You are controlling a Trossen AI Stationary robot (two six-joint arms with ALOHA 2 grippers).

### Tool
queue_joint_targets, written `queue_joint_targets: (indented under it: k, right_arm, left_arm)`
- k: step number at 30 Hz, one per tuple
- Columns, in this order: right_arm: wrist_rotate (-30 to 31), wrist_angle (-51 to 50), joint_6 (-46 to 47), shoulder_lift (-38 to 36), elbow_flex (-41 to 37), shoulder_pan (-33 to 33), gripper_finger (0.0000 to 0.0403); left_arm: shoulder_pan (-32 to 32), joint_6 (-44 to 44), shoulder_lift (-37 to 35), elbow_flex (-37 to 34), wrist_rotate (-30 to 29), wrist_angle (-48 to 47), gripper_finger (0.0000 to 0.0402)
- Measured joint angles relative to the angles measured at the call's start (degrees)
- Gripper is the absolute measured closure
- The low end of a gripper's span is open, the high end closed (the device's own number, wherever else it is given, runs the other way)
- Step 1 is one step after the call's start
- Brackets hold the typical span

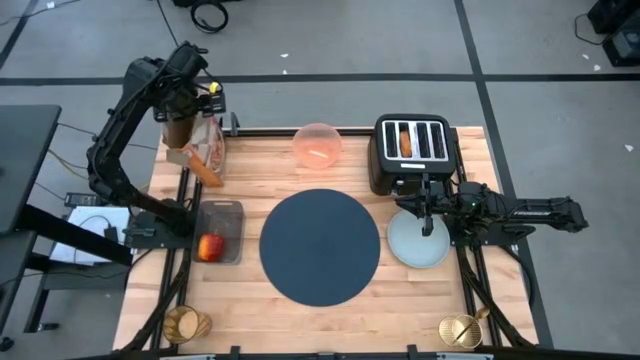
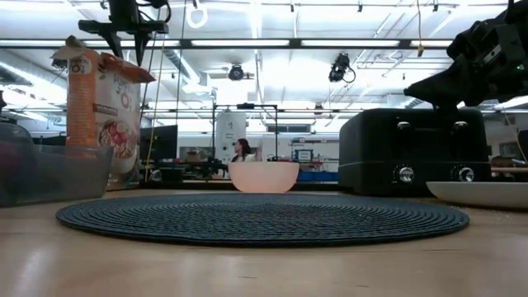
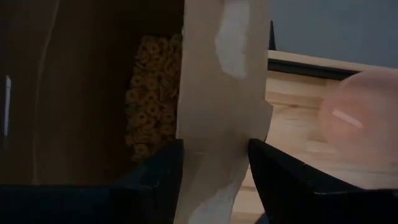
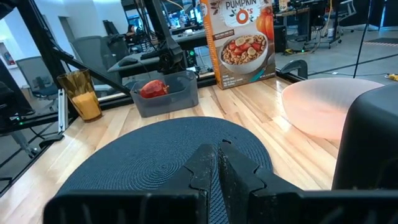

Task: Arrange a breakfast setting
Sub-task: Adjust the orange cereal box

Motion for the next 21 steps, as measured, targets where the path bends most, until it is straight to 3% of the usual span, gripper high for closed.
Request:
queue_joint_targets:
  k: [6, 12, 21]
  right_arm:
    - [0.0, 0.0, 0.0, 0.0, 0.0, 0.0, 0.0368]
    - [0.0, 0.0, 0.0, 0.0, 0.0, 0.0, 0.0368]
    - [0.0, 0.0, 0.0, 0.0, 0.0, 0.0, 0.0368]
  left_arm:
    - [-2.72, 2.23, -1.71, 0.06, -0.99, 5.56, 0.0185]
    - [-3.5, -3.04, -1.89, 0.07, -10.41, 4.56, 0.0138]
    - [-3.51, -3.85, 1.93, -0.04, -6.98, 4.84, 0.0132]
